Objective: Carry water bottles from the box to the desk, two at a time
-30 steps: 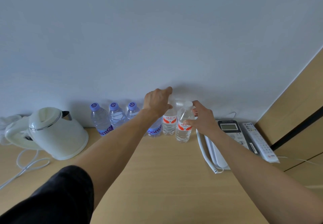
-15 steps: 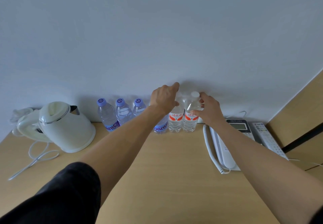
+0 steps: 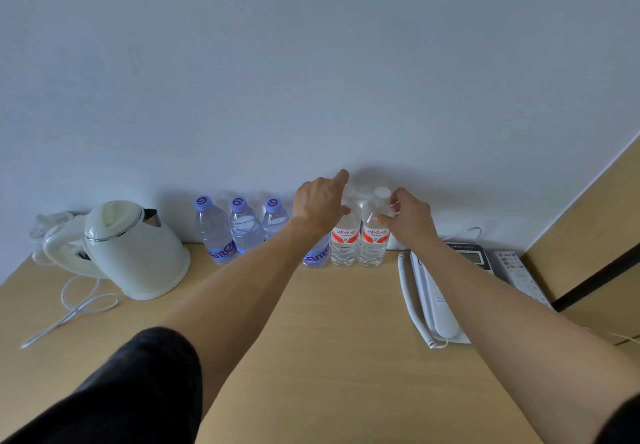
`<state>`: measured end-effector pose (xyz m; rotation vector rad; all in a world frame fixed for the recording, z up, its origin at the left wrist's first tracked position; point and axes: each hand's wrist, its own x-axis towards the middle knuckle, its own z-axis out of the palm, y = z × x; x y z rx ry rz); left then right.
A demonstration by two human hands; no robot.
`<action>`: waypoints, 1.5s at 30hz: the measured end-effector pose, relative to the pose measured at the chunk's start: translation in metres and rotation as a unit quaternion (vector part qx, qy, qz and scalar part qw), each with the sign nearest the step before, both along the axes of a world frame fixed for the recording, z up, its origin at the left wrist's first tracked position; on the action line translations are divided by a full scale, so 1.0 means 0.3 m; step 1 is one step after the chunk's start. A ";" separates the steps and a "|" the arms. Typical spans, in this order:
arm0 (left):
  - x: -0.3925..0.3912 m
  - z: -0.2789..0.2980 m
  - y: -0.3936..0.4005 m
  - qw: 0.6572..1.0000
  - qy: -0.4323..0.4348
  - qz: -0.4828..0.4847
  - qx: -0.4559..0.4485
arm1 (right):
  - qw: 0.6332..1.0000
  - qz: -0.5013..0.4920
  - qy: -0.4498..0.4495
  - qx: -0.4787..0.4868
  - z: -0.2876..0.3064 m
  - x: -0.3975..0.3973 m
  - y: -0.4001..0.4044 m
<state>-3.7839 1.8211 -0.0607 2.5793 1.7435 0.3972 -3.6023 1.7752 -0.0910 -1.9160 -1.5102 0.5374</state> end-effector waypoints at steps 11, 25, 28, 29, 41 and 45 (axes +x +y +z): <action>-0.066 0.041 -0.047 0.997 -0.002 0.034 0.070 | 0.998 0.016 -0.045 -0.043 0.032 0.025 -0.047; -0.005 0.161 -0.144 0.997 0.051 -0.033 0.043 | 0.989 -0.023 -0.142 -0.038 0.207 0.032 -0.262; 0.018 0.165 -0.198 0.995 0.051 -0.071 0.046 | 0.986 -0.054 -0.154 -0.043 0.225 0.012 -0.364; 0.030 0.164 -0.221 0.994 0.047 -0.086 0.045 | 0.984 -0.066 -0.157 -0.044 0.229 0.004 -0.403; 0.381 0.080 -0.754 0.945 0.032 -0.325 0.005 | 0.945 -0.264 -0.152 -0.117 0.193 0.085 -1.099; 0.534 0.080 -0.996 0.906 0.037 -0.421 0.002 | 0.908 -0.334 -0.177 -0.181 0.186 0.163 -1.365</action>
